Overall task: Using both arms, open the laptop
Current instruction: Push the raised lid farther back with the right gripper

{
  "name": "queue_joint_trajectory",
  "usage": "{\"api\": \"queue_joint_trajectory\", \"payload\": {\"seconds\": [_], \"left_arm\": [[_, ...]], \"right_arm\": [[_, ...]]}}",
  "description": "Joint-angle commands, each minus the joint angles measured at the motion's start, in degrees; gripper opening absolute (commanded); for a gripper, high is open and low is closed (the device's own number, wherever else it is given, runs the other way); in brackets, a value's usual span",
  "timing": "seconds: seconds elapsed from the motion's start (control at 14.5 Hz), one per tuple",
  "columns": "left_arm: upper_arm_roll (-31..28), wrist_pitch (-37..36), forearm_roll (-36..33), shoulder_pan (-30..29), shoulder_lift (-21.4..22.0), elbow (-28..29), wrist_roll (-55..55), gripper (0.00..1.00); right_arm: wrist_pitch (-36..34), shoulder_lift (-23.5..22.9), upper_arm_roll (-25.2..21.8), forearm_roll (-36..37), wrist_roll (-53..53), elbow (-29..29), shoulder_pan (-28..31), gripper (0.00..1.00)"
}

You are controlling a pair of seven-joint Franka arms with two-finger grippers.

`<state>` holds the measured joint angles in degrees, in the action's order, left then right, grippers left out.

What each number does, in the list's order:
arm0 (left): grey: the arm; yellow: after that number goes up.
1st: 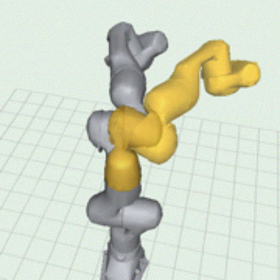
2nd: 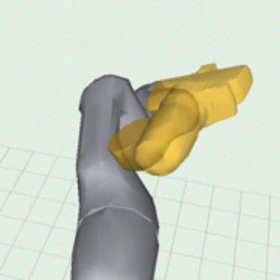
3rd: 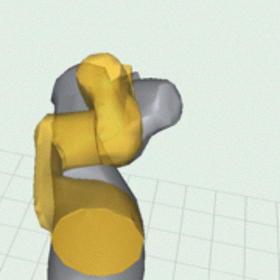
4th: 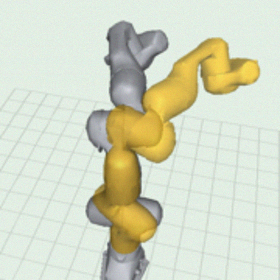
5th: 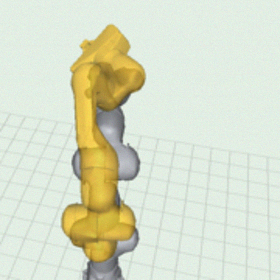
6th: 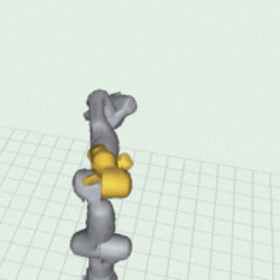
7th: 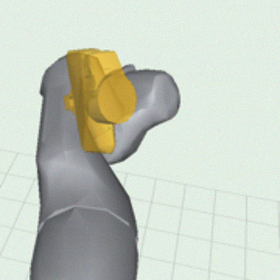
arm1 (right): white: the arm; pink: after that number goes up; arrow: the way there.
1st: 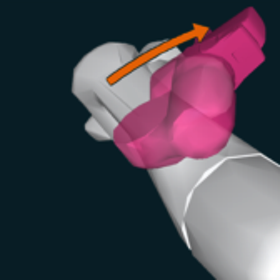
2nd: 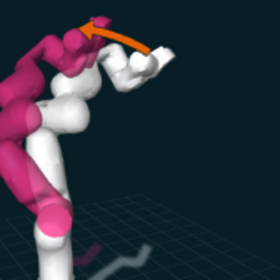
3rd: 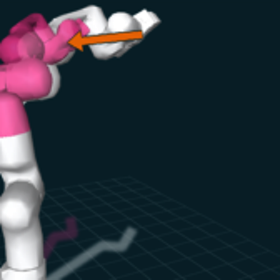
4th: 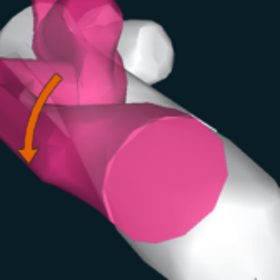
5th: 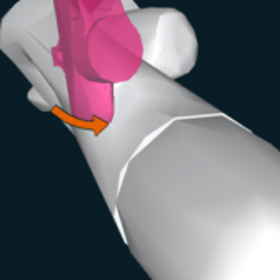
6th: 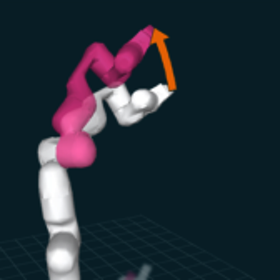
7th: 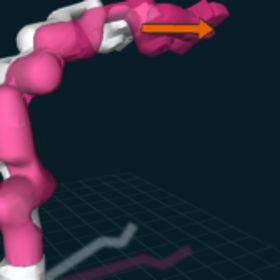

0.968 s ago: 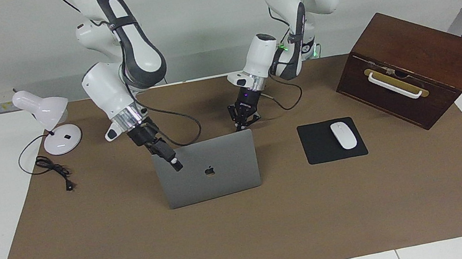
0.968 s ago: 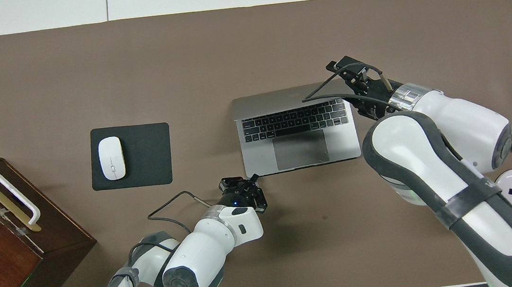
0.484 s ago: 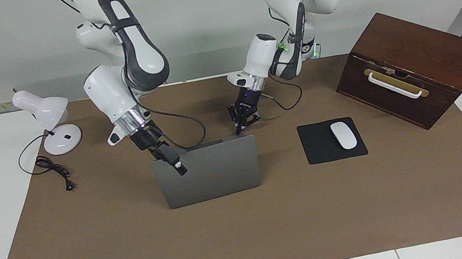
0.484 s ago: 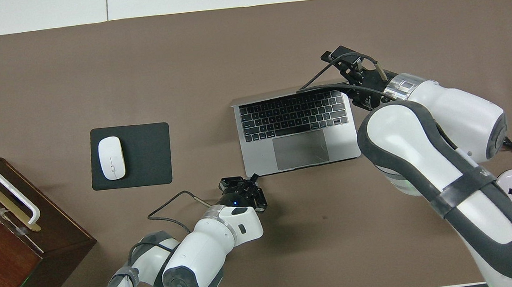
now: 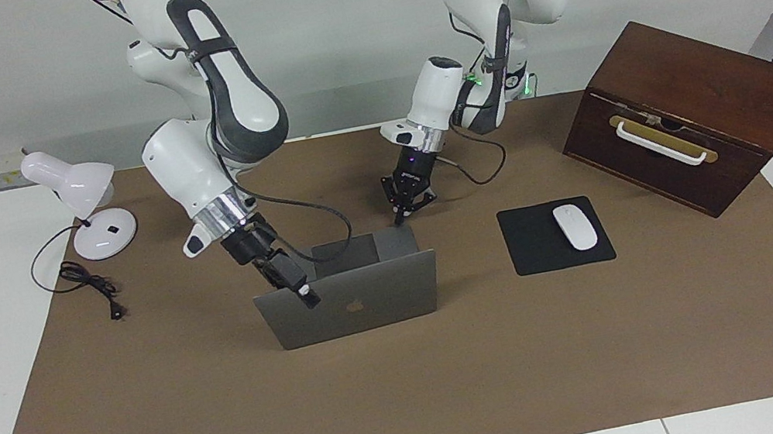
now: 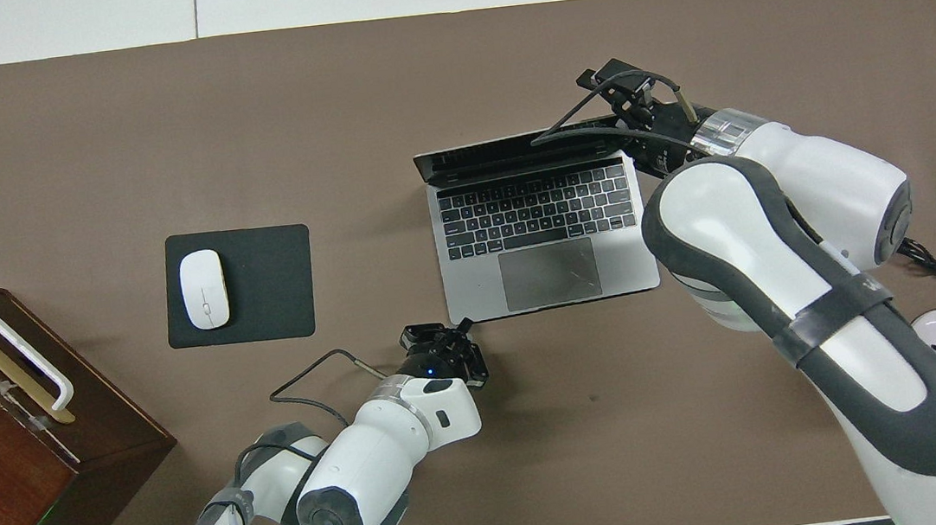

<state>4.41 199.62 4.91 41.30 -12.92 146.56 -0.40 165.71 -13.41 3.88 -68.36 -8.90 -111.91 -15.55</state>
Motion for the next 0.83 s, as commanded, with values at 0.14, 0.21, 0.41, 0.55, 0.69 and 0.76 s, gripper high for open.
{"api": "queue_joint_trajectory", "payload": {"seconds": [0.14,0.21,0.41,0.55,0.69,0.76], "left_arm": [[-1.0,1.3,0.6,0.8,-3.3,-1.5,-0.7,0.0],[-1.0,1.3,0.6,0.8,-3.3,-1.5,-0.7,0.0],[-1.0,1.2,0.6,0.8,-3.3,-1.5,-0.7,0.0],[-1.0,1.2,0.6,0.8,-3.3,-1.5,-0.7,0.0],[-1.0,1.3,0.6,0.8,-3.3,-1.5,-0.7,0.0],[-1.0,1.3,0.6,0.8,-3.3,-1.5,-0.7,0.0]], "right_arm": [[0.1,-1.8,0.3,-1.8,2.0,4.0,1.1,0.99],[0.0,-2.0,0.3,-1.8,2.0,4.4,1.1,0.99],[0.0,-2.3,0.3,-1.8,2.0,5.2,1.2,0.99],[0.2,-2.3,0.3,-1.9,2.0,5.3,1.0,0.99],[0.5,-2.3,0.4,-2.5,1.8,6.0,-0.2,0.99],[0.5,-2.2,0.5,-2.5,1.3,6.6,-0.9,0.99]]}}
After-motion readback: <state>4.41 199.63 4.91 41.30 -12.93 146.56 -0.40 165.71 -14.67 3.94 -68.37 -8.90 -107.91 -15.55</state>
